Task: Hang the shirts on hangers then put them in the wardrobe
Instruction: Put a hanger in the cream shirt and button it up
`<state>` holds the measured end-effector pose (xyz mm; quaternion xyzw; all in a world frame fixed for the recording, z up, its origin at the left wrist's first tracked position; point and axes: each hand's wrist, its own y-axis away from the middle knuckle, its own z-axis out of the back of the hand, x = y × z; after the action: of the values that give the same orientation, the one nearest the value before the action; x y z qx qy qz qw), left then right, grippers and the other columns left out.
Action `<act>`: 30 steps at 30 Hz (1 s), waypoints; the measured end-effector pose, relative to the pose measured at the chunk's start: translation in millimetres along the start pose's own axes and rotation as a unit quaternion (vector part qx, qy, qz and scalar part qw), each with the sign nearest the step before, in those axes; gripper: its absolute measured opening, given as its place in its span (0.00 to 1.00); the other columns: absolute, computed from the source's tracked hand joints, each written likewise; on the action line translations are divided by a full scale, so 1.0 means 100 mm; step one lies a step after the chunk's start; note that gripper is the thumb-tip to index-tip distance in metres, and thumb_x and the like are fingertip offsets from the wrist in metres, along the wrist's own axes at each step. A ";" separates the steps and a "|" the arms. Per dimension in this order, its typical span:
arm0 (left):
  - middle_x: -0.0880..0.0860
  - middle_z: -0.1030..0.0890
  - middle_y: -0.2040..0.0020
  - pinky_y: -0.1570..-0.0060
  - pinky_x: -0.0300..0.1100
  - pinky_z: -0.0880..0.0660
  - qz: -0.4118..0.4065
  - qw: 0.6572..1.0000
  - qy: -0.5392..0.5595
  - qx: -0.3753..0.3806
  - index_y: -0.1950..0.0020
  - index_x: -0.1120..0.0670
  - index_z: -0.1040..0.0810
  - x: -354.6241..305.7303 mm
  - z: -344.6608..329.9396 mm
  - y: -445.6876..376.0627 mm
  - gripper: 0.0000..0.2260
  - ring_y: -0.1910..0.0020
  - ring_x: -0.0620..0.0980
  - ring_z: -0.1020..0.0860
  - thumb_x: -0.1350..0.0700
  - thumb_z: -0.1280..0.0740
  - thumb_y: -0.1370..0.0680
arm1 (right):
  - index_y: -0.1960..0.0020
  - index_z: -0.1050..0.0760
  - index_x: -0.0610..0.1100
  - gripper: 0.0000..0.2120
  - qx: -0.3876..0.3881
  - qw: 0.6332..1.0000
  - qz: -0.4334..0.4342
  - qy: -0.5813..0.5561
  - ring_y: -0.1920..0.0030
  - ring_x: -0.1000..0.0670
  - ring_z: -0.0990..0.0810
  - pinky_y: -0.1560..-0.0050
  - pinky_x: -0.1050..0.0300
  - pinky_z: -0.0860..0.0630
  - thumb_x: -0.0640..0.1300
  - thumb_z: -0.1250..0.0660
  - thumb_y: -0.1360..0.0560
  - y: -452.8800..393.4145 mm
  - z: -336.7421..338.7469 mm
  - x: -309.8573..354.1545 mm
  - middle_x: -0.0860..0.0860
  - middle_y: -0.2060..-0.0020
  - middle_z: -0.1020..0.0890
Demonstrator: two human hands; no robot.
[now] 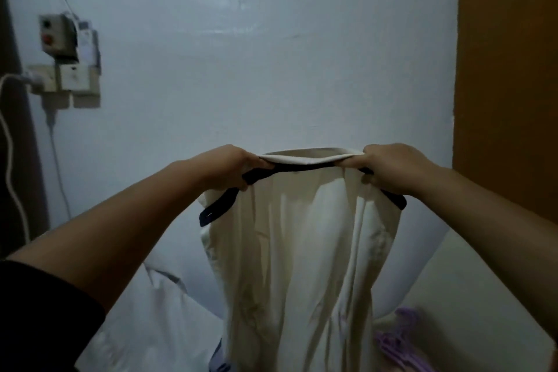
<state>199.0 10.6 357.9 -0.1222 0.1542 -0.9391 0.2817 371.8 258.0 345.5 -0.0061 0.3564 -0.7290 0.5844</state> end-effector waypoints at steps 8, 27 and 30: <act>0.45 0.24 0.47 0.48 0.38 0.35 0.011 0.997 0.049 -0.065 0.37 0.38 0.24 -0.03 0.84 0.44 0.19 0.48 0.47 0.27 0.55 0.29 0.25 | 0.34 0.29 0.60 0.20 -0.021 0.988 -0.024 -0.152 0.55 0.52 0.32 0.58 0.58 0.38 0.42 0.36 0.23 0.28 0.78 -0.16 0.52 0.58 0.31; 0.43 0.24 0.39 0.40 0.38 0.32 0.080 0.965 0.202 0.147 0.47 0.30 0.24 0.14 0.22 0.73 0.23 0.41 0.48 0.26 0.57 0.25 0.30 | 0.48 0.21 0.62 0.18 0.147 0.856 -0.081 -0.488 0.51 0.54 0.26 0.54 0.65 0.32 0.40 0.28 0.29 0.68 0.20 0.07 0.54 0.54 0.24; 0.43 0.27 0.37 0.38 0.39 0.35 0.085 0.966 0.150 0.191 0.37 0.31 0.29 0.20 -0.30 0.47 0.27 0.40 0.47 0.28 0.54 0.25 0.29 | 0.46 0.23 0.64 0.20 0.184 0.864 -0.086 -0.460 0.54 0.55 0.27 0.56 0.65 0.34 0.41 0.28 0.29 0.56 -0.36 0.15 0.57 0.55 0.26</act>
<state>196.4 -31.4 316.0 0.0893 0.0226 -0.9313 0.3524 399.5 259.6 282.8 -0.2633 -0.0955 -0.7435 0.6073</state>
